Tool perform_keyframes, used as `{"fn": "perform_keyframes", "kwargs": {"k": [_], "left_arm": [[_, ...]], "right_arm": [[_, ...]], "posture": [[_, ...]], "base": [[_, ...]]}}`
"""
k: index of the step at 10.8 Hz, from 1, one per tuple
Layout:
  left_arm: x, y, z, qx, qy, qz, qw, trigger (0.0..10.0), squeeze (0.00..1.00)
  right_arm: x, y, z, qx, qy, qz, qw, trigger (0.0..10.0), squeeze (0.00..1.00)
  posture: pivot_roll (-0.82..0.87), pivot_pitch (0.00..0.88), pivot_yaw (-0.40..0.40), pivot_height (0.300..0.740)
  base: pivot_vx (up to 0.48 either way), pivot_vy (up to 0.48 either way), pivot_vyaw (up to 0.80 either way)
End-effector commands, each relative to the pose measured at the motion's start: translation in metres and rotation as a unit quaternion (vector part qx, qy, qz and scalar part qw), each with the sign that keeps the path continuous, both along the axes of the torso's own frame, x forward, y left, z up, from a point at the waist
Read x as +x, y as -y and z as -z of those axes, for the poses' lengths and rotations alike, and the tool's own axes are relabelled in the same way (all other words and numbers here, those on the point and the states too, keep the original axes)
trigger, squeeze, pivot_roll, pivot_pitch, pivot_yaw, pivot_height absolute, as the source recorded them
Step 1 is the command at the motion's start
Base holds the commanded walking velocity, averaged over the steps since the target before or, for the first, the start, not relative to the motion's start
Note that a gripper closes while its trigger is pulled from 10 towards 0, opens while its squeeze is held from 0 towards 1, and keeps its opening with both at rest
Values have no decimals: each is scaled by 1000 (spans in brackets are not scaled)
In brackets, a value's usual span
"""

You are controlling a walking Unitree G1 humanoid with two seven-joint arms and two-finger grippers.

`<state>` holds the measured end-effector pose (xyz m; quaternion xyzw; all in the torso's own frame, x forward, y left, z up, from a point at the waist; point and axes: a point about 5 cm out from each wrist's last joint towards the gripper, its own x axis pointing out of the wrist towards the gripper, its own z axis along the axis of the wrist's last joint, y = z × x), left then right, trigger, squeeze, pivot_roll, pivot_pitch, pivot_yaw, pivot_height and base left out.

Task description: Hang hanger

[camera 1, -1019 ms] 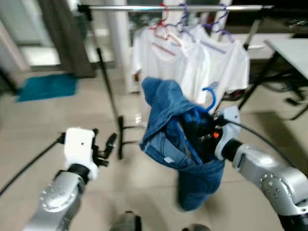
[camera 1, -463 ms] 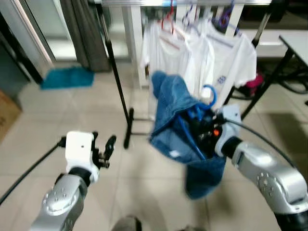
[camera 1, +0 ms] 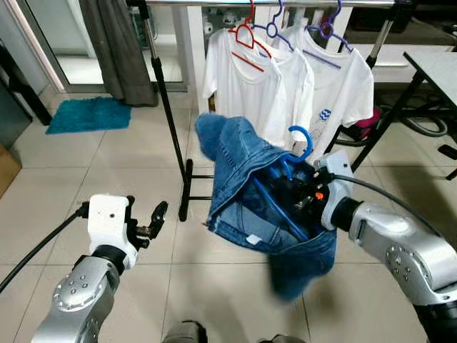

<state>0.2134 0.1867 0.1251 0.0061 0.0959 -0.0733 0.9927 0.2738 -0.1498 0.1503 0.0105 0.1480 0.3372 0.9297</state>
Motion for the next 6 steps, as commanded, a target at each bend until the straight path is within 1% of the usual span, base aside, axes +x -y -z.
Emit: {"fn": "perform_keyframes", "kwargs": {"k": [1,2,3,4,5,6], "left_arm": [[2,5,-10,2,32,-1,999,10000,1000],[5,6,-10,11,41,-8,999,10000,243],[8,8,-9,22,48,-10,999,10000,196],[13,9,-11,35,58,-10,998,10000,200],[14,8,-11,28,52,-19,998,10000,216],[13,7,-10,21,50,-19,998,10000,204]], "right_arm": [[5,4,-6,-1,18,14,1000,10000,0],[9,3,-2,-5,26,51,998,10000,0],[14,2,9,2,15,107,994,10000,0],[12,-1,24,-1,5,133,991,10000,0],[7,-8,28,17,-8,113,993,10000,0],[5,-11,26,23,-6,93,995,10000,0]], "posture": [[-45,73,34,740],[-49,69,37,740],[-39,68,37,740],[-34,72,39,740],[-29,84,39,740],[-30,87,41,740]], "base": [[0,0,0],[0,0,0],[0,0,0],[0,0,0],[296,0,0],[274,0,0]]}}
